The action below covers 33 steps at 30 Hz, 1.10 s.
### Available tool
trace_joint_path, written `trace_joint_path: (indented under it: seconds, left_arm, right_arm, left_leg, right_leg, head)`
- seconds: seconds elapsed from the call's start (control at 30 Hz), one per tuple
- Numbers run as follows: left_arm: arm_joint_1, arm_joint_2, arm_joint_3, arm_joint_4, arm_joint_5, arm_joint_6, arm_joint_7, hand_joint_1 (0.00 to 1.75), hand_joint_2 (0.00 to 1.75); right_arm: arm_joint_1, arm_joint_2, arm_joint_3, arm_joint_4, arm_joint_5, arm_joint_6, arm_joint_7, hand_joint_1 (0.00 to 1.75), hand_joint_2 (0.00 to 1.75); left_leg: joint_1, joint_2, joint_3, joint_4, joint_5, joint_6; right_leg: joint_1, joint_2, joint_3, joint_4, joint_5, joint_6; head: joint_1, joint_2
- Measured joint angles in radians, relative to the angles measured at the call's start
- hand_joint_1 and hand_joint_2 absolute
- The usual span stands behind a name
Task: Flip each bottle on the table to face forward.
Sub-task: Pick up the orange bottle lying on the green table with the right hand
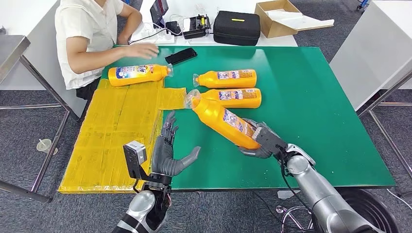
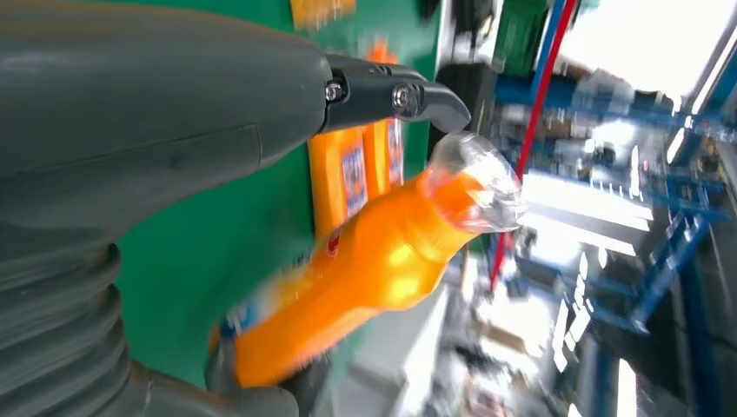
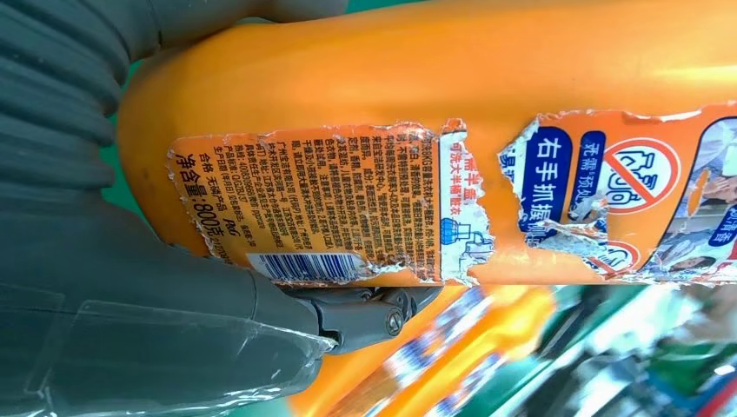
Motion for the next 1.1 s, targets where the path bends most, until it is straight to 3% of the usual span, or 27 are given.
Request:
trace_joint_path:
  seconds: [0.13, 0.33, 1.1]
  left_arm:
    - [-0.010, -0.004, 0.026, 0.023, 0.102, -0.130, 0.005, 0.00, 1.75]
    - [-0.029, -0.012, 0.051, 0.063, 0.147, -0.212, 0.022, 0.00, 1.75]
    - [-0.068, -0.031, 0.080, 0.055, 0.133, -0.300, -0.025, 0.00, 1.75]
  right_arm:
    - [-0.001, 0.048, 0.023, -0.013, -0.017, 0.036, -0.030, 1.75, 1.75]
    - [-0.003, 0.093, 0.058, -0.019, -0.036, 0.040, -0.049, 1.75, 1.75]
    - [-0.037, 0.160, 0.199, 0.037, -0.027, 0.103, -0.142, 1.75, 1.75]
  left_leg:
    - [0.000, 0.000, 0.000, 0.000, 0.000, 0.000]
    - [0.000, 0.000, 0.000, 0.000, 0.000, 0.000]
    - [0.000, 0.000, 0.000, 0.000, 0.000, 0.000]
  right_leg:
    - [0.000, 0.000, 0.000, 0.000, 0.000, 0.000]
    - [0.000, 0.000, 0.000, 0.000, 0.000, 0.000]
    - [0.000, 0.000, 0.000, 0.000, 0.000, 0.000]
  head:
    - [0.000, 0.000]
    - [0.000, 0.000]
    - [0.000, 0.000]
